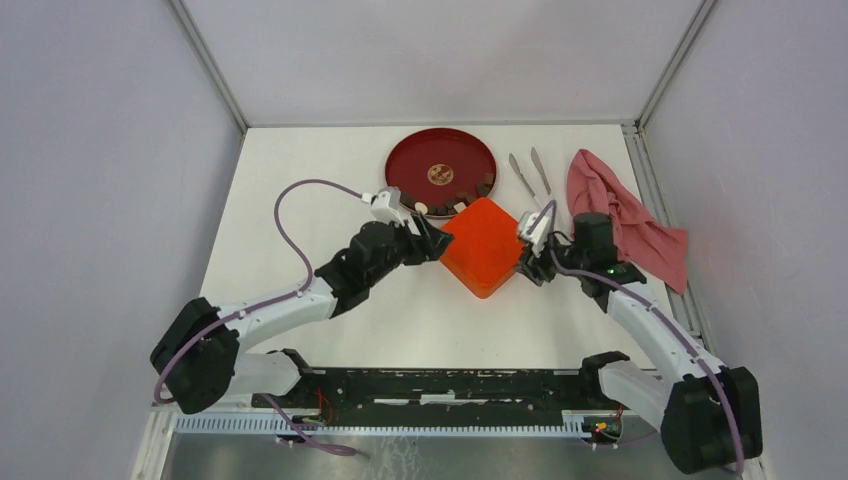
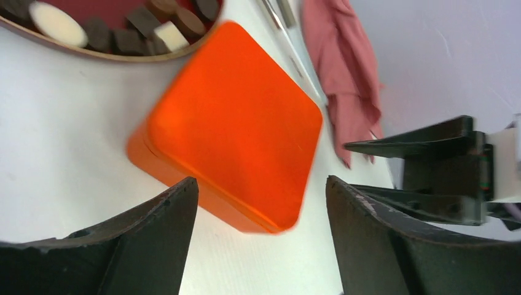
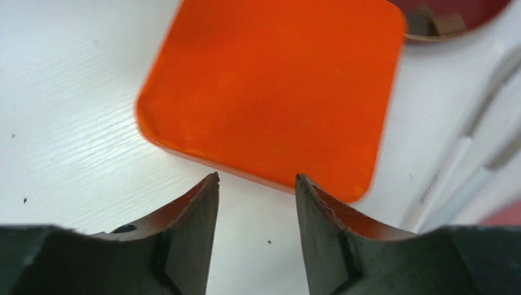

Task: Pack the chocolate
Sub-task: Adjust the packing box at the center of the board.

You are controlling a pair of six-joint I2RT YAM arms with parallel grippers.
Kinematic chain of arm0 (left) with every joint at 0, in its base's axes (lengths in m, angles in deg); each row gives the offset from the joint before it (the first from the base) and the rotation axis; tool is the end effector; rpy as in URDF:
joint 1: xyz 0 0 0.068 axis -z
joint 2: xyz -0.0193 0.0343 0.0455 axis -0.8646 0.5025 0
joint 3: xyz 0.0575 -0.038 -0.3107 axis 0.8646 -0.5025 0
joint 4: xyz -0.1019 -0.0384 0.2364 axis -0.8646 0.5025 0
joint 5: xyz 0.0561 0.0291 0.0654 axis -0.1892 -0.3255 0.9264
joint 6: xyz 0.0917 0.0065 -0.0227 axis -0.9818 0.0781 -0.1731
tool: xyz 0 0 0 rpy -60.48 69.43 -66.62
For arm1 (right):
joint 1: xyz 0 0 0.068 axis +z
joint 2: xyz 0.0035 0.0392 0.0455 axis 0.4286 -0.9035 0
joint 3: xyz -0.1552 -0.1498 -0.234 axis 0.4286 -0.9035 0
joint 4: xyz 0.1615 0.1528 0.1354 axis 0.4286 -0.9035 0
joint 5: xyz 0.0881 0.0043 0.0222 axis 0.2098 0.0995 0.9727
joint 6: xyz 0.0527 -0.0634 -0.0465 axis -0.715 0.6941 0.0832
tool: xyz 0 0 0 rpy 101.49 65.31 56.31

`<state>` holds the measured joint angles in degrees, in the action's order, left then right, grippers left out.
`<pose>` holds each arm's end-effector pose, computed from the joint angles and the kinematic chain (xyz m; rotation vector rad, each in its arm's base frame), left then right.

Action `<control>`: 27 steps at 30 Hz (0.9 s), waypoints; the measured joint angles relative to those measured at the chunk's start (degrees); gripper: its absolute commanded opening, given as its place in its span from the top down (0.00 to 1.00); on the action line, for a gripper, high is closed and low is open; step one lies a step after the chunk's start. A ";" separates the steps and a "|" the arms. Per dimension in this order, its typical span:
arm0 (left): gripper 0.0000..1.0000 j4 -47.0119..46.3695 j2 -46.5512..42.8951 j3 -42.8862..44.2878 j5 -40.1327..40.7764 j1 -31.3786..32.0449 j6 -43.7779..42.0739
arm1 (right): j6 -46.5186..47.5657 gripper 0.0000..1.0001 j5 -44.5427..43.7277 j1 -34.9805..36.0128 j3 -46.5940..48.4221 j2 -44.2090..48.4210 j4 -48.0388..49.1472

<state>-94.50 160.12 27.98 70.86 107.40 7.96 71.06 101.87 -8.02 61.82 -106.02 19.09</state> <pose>0.2135 -0.2153 0.2685 -0.0784 1.9600 -0.9875 0.1881 0.1075 0.2334 -1.2035 1.7917 0.4722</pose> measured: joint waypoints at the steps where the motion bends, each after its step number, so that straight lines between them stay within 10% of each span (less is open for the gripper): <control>1: 0.14 1.62 0.98 1.92 -0.70 -1.68 -0.90 | -1.27 0.36 2.56 -3.76 0.72 -0.70 0.00; 7: 0.18 10.08 11.04 12.07 -7.30 -10.03 -3.19 | -8.72 0.34 16.37 -18.71 7.13 -11.47 0.15; 17: 0.31 22.93 29.22 29.16 -19.39 -17.51 -4.59 | -15.67 0.35 25.33 -19.71 20.02 -36.11 -1.68; 27: 0.49 30.05 35.21 33.94 -25.57 -17.44 -5.70 | -4.44 0.35 23.15 -20.13 20.65 -28.83 -10.93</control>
<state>-64.44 195.33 61.92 45.29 89.96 2.26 66.62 125.01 -28.15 82.47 -134.85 8.16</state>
